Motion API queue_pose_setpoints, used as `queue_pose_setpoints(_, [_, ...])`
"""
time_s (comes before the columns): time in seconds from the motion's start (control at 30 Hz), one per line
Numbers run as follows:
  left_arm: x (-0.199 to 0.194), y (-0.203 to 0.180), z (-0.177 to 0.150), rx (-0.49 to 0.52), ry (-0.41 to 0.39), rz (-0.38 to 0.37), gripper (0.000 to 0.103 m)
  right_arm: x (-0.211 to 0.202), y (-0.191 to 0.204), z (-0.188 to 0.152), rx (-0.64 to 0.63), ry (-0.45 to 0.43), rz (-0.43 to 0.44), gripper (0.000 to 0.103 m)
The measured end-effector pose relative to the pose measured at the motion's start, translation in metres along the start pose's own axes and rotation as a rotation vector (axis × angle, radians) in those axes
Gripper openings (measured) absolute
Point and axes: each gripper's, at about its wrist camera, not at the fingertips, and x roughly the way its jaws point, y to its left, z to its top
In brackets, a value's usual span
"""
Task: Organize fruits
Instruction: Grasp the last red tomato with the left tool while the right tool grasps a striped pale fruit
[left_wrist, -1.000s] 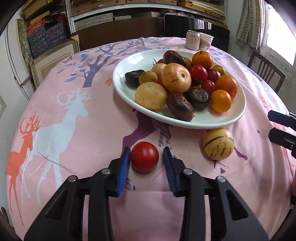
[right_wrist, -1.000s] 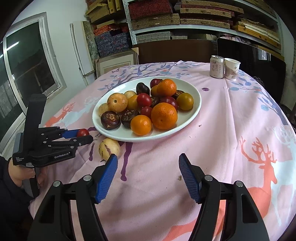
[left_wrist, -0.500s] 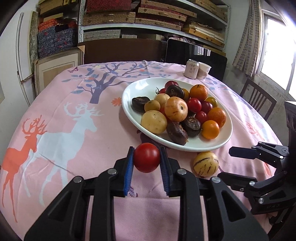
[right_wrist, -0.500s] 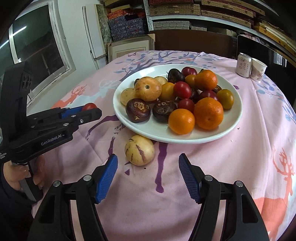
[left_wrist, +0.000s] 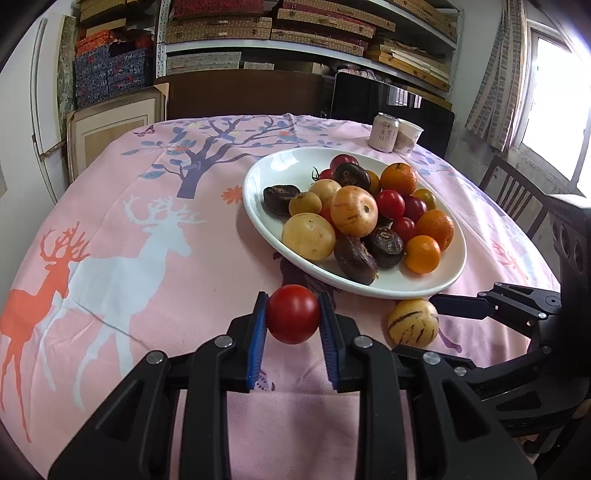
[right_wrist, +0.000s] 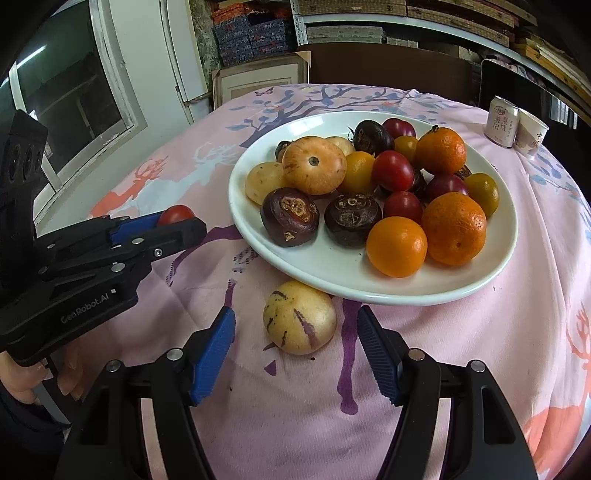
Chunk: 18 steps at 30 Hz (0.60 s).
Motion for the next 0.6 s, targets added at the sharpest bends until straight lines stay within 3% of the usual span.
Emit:
queue_pose_setpoints(0.17, [0.0011,0.0006,-0.0005,-0.001,0.006,0.001,0.026,0.0065,0.0023,0.0013,-0.01,0.026,-0.004,0.051])
queue_pose_setpoints(0.37, [0.0015,0.0012,-0.0004,-0.002,0.009,0.001,0.026,0.0065,0.0015,0.0009,-0.006,0.021,-0.017,0.041])
queue_pose_setpoints(0.6, [0.0022,0.0014,-0.0004,-0.007,0.011,0.0,0.026,0.0015,-0.0023,-0.0038,0.004,0.025,0.005,0.04])
